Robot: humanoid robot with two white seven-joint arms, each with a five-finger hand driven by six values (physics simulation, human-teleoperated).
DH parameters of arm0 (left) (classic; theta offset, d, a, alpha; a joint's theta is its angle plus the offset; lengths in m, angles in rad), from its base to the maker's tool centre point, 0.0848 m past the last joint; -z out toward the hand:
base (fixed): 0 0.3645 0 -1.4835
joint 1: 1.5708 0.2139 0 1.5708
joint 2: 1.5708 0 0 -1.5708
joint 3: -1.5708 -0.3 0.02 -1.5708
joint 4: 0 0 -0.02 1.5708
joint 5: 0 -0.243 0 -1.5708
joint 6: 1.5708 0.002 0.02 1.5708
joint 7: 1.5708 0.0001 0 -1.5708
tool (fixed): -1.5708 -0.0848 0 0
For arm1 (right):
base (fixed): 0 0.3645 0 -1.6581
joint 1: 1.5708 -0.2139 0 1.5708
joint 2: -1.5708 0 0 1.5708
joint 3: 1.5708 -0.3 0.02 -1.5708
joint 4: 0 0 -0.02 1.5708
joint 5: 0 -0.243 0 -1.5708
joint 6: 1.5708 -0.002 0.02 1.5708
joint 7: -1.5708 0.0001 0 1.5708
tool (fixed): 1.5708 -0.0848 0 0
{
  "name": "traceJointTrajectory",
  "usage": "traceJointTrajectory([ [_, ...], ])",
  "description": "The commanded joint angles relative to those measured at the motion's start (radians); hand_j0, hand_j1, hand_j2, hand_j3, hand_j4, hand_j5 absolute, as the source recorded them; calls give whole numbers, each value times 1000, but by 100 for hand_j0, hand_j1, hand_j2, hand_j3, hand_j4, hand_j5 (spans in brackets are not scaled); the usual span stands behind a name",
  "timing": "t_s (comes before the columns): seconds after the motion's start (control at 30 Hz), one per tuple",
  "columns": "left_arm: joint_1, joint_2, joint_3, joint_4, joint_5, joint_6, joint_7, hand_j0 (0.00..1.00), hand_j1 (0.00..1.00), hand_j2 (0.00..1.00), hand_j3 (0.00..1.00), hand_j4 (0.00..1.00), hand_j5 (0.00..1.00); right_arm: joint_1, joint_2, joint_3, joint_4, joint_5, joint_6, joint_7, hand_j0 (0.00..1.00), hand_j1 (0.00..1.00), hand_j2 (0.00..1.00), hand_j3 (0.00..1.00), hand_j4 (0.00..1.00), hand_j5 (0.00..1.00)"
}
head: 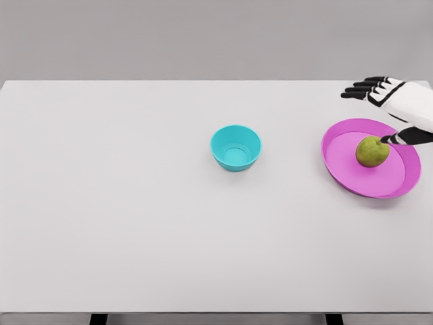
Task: Put the apple from the pink plate into the blue bowl with your right arm
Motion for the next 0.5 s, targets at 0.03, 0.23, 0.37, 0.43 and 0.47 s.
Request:
traceJointTrajectory([
  [0.03,0,0,0,0,0,0,0,100,100,100,100,100,100,0,-4,1,2,-10,1,0,100,100,100,100,100,100],
  [0.23,0,0,0,0,0,0,0,100,100,100,100,100,100,-2,-2,-23,158,-7,1,174,100,100,100,100,100,100],
  [0.37,0,0,0,0,0,0,0,100,100,100,100,100,100,-80,16,-28,192,-15,1,420,100,100,100,100,100,100],
  [0.43,0,0,0,0,0,0,0,100,100,100,100,100,100,-173,70,-12,275,-15,1,420,100,100,100,100,100,100],
  [0.47,0,0,0,0,0,0,0,100,100,100,100,100,100,-210,82,18,304,-13,1,420,100,100,100,100,100,100],
])
